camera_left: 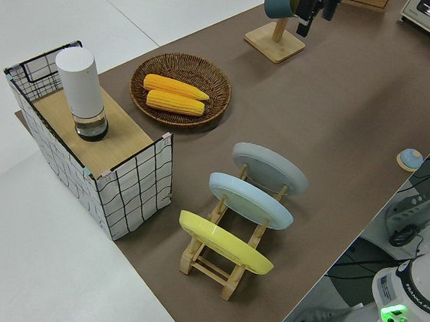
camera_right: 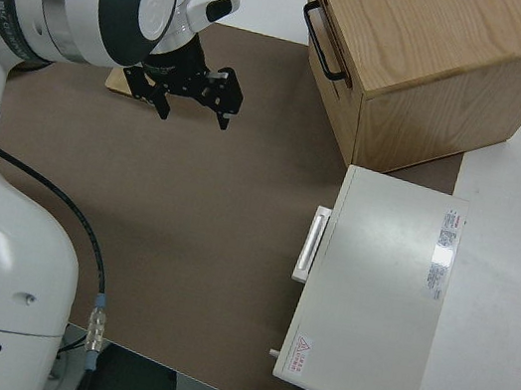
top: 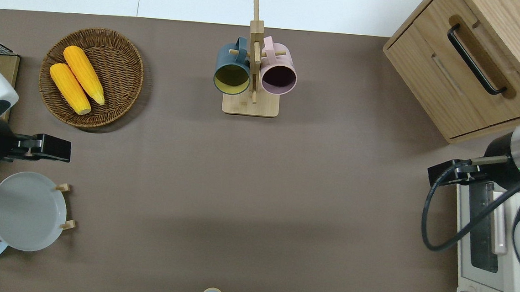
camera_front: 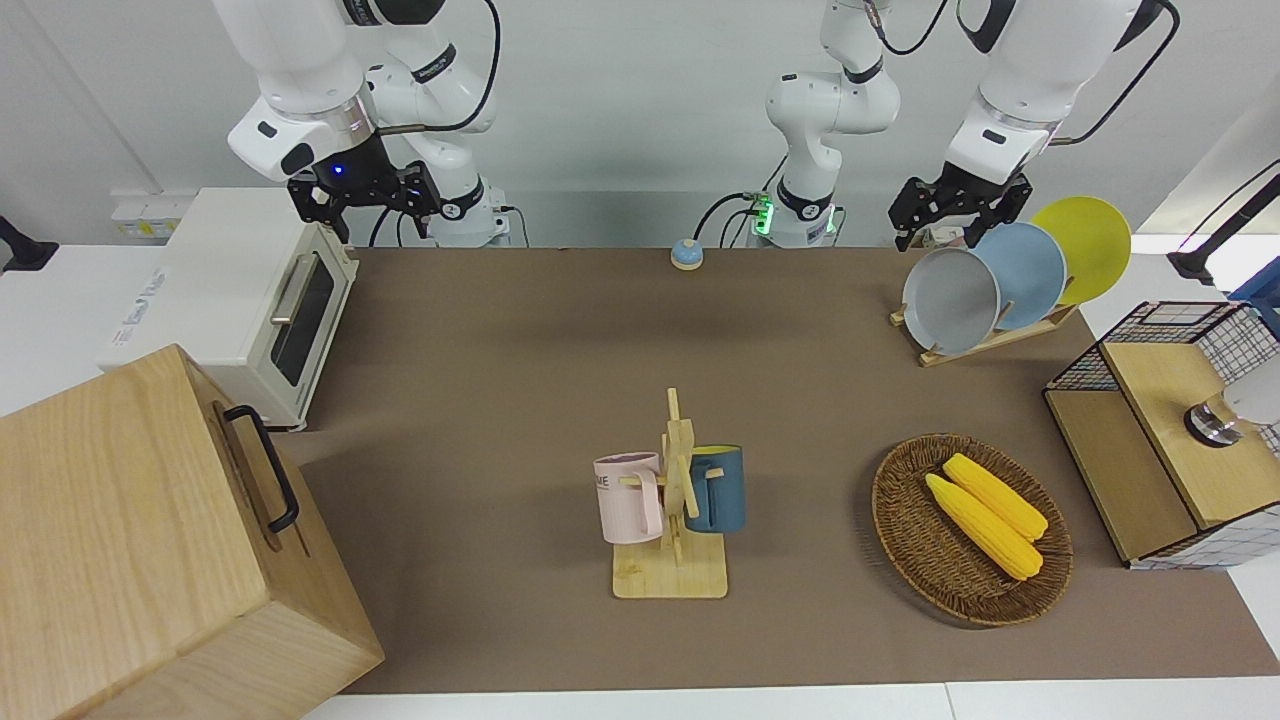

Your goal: Pick gray plate from low plate rack and place it on table with left arm

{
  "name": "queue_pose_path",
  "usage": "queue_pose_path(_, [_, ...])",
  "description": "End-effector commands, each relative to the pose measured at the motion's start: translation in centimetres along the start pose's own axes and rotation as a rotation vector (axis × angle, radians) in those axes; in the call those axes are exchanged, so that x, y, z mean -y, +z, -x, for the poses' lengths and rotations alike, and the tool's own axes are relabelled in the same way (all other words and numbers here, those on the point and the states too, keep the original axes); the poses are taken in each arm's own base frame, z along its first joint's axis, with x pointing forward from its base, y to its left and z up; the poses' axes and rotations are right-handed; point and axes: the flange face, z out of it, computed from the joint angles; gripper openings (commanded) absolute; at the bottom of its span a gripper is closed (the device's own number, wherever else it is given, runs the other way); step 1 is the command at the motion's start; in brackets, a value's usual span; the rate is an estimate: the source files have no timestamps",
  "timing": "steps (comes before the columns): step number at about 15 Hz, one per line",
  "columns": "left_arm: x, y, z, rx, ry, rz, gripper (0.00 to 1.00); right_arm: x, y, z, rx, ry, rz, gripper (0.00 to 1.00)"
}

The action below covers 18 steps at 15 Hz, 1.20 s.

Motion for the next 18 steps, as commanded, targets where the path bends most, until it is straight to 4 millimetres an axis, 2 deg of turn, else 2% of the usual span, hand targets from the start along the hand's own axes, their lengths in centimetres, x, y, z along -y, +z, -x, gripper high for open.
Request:
queue_pose_path(1, [0.4,-0.2,0.5,0.013,-0.031,0.009,1.0,-0.2,-0.3,0.2,0.001,0.015,0.006,0.983])
queue_pose_path(5, [0.5,0.2,0.5,0.019,-0.024,-0.001,1.0,-0.2,-0.2,0.2,0.004,0.015,0.007,0.983])
queue_pose_path(8, [1.4,0.4,0.5,0.022,-0.034,-0.023,1.0,-0.2,-0.3,0.2,0.001,0.015,0.006,0.983])
queue_pose_path(12, [3.9,3.0,1.1,0.053,-0.044,-0.137,1.0,-0.2,-0.3,0.2,0.003,0.015,0.007,0.983])
queue_pose_path(14, [5.2,3.7,1.5,0.069,-0.058,-0.175,1.0,-0.2,-0.3,0.2,0.001,0.015,0.006,0.983])
queue_pose_path(18, [10.5,4.7,2.0,0.092,-0.073,-0.2,1.0,-0.2,-0.3,0.2,0.001,0.015,0.006,0.983])
